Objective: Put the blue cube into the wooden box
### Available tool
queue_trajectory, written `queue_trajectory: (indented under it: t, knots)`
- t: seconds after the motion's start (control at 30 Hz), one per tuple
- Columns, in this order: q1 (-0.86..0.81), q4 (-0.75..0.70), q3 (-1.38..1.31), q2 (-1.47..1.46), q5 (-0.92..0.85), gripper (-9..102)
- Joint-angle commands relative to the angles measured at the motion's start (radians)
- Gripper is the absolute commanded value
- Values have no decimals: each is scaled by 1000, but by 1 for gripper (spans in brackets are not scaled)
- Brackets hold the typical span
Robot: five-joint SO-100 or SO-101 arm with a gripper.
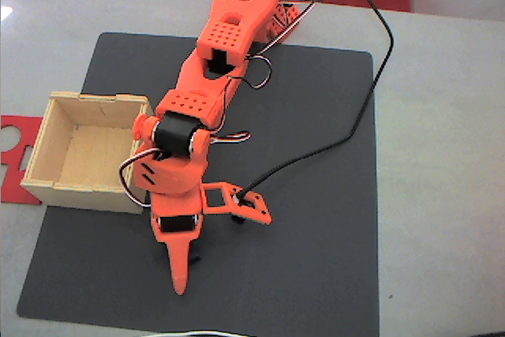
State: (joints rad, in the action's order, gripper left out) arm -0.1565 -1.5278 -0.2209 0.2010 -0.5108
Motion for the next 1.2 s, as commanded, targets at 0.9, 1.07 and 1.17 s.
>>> queue_trajectory:
  t: [0.9, 1.07, 1.17]
  knots:
    - [0, -14, -11, 308, 78, 0]
    - [31, -37, -11, 403, 43, 0]
    - [37, -123, -11, 456, 61, 0]
